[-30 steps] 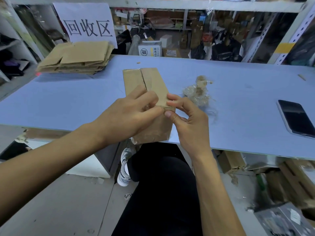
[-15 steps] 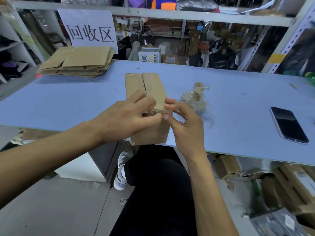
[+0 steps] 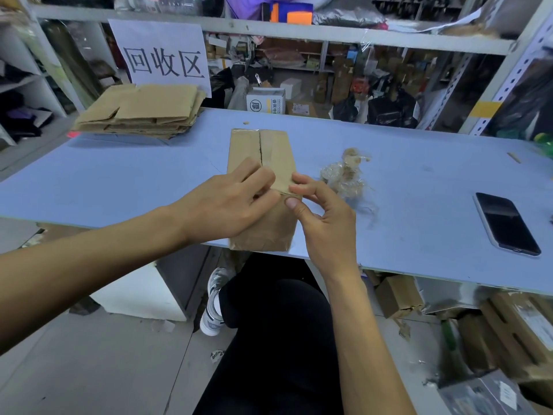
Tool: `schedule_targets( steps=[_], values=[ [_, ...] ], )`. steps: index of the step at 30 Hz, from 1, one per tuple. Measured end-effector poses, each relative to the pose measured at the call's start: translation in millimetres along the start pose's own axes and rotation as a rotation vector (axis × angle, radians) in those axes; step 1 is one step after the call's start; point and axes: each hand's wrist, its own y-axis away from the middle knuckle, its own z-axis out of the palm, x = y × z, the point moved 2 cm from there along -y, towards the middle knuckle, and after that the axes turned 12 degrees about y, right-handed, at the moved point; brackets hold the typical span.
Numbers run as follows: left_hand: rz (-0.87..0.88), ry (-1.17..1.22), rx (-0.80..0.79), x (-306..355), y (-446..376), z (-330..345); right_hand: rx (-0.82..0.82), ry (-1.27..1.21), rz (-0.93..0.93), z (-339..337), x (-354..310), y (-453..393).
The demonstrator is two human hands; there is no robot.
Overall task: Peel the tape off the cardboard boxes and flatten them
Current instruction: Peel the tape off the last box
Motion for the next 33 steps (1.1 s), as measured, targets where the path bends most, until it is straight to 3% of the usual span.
schedule_targets(
  steps=[5,7,9,13,17,23,31,33],
  values=[
    [0.033,0.136,0.048,-7.6,5.7,1.3,0.023,-0.004,0.006,2.4,-2.7,1.8],
    [-0.118,0.354,0.119,-6.6,11.6,1.2,0.034,-0.001,0.010,3.6,-2.8,3.1],
    [-0.299,0.495,0.293,3.2,16.2,2.5,0.047,0.017,0.018,4.9,-1.9,4.0],
    [-0.682,0.407,0.472,33.7,12.1,11.7,0.071,0.021,0.030,5.7,0.4,4.1],
    [-0.882,0.445,0.556,42.9,8.5,21.9,0.058,0.014,0.025,6.2,-0.3,4.6],
    [-0.961,0.496,0.550,42.8,14.0,22.4,0.034,0.018,0.012,7.3,1.6,2.0],
    [-0.828,0.532,0.502,37.6,23.0,16.1,0.049,0.025,0.019,7.3,2.2,-0.2],
    [-0.866,0.580,0.458,37.0,24.6,18.3,0.042,0.036,0.010,7.6,0.7,0.4]
  ],
)
